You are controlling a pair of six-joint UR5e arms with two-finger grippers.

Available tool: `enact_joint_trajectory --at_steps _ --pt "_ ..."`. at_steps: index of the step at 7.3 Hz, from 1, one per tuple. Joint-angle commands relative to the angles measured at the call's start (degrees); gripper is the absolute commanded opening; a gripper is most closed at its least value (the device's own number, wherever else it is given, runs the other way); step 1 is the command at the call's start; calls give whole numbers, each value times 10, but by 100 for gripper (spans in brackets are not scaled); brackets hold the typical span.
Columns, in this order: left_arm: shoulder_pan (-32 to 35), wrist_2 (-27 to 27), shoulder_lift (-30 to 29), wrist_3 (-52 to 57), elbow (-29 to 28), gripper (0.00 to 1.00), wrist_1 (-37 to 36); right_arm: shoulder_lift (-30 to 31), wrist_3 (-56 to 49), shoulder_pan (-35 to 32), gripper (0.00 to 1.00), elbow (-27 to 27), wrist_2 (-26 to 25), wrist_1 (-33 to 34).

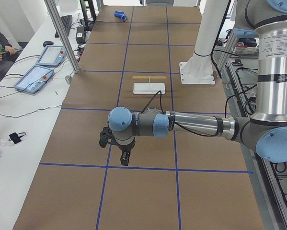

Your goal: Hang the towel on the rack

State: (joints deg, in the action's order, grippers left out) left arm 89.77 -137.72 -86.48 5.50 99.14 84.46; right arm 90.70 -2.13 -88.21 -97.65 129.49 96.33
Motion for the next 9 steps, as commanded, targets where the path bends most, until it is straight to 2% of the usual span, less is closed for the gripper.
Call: enact_joint_trajectory --at_steps 1,4,7,9 --pt "0 2 0 2 0 98 0 0 0 3 100 0 1 0" --pt "0 3 -1 2 2 98 0 0 -3 7 100 -36 1 2" --pt "2 1 -18 1 16 98 26 -23 3 15 100 -37 -1 -15" --pt "1 0 -38 0 -3 98 46 -14 2 17 100 -28 14 -105"
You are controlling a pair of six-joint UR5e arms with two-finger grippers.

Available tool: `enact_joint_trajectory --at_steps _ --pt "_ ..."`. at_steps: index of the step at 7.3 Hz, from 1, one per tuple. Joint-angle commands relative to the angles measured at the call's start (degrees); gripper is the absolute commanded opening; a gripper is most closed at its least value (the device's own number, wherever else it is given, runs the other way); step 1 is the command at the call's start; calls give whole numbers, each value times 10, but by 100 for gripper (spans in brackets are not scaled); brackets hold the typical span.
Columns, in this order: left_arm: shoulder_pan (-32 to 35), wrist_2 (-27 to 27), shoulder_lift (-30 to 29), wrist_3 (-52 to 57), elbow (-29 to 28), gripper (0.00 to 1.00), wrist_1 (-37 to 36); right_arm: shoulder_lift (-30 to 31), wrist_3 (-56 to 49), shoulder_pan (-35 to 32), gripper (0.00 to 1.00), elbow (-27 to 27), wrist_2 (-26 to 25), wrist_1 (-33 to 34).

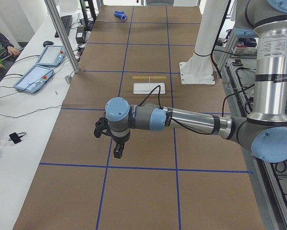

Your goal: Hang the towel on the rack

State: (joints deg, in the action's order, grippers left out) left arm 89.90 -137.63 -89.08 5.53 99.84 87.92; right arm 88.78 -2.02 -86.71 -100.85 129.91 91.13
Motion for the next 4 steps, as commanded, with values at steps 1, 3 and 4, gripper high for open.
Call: enact_joint_trajectory --at_steps 1,3,4 --pt "0 -2 -4 5 -10 98 38 6 -5 2 100 10 6 -65" --pt "0 -1 6 -1 -10 98 101 8 -6 8 100 27 -10 -96" --pt "0 -1 6 -2 -11 98 121 3 -4 18 100 73 -50 -125"
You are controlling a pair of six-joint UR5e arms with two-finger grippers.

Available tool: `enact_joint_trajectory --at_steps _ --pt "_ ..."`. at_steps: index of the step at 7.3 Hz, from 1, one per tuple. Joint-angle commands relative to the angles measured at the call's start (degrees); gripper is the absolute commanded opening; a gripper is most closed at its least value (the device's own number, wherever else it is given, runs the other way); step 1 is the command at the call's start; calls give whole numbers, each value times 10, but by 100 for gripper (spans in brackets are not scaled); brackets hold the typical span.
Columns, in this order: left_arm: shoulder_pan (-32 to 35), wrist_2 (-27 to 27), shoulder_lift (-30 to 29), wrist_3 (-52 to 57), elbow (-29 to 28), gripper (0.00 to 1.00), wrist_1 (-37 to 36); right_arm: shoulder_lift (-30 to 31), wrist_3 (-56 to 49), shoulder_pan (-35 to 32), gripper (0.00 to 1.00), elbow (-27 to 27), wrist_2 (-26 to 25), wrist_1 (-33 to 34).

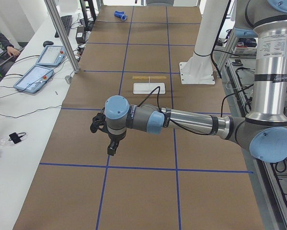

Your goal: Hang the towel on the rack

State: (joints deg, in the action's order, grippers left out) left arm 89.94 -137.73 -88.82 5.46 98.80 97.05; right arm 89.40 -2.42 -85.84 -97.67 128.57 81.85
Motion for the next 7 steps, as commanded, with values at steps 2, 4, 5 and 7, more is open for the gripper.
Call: enact_joint_trajectory --at_steps 2,4,5,7 --pt "0 0 3 -1 -3 98 30 -80 -3 23 100 208 -51 -137" --pt "0 0 3 -1 -2 98 30 -161 -30 47 100 361 -76 -206" --pt "0 0 3 -1 -2 98 30 -204 -42 50 100 421 -92 -212" --pt "0 0 3 -1 -4 98 30 -234 -57 60 100 478 -101 -214"
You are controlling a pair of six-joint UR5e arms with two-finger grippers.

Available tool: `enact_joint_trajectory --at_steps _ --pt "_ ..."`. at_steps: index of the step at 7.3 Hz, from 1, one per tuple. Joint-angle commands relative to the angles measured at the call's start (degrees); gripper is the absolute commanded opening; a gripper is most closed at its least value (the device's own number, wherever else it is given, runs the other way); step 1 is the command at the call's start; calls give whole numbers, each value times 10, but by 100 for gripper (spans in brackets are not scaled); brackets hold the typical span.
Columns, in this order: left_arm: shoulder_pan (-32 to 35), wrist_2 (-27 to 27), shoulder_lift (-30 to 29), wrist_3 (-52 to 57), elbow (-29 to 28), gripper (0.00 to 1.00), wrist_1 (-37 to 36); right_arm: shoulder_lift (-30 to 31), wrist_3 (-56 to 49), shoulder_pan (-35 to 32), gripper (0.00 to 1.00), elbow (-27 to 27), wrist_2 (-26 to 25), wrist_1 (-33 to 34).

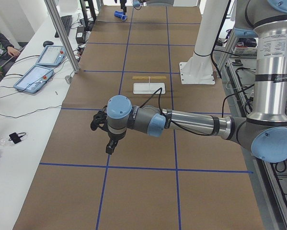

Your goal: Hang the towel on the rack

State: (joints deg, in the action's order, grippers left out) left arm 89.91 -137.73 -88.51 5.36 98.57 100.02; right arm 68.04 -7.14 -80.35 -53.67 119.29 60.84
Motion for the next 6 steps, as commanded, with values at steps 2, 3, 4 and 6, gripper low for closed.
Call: enact_joint_trajectory --at_steps 2,3,4,6 --pt "0 0 0 1 -8 98 0 -31 -10 17 100 104 -39 -68" --pt "0 0 0 1 -9 98 0 -33 -10 19 100 114 -48 -73" --pt "0 0 0 1 -9 98 0 -34 -8 26 100 117 -56 -73" --pt "0 0 0 1 -9 98 0 -36 -6 30 96 124 -60 -73"
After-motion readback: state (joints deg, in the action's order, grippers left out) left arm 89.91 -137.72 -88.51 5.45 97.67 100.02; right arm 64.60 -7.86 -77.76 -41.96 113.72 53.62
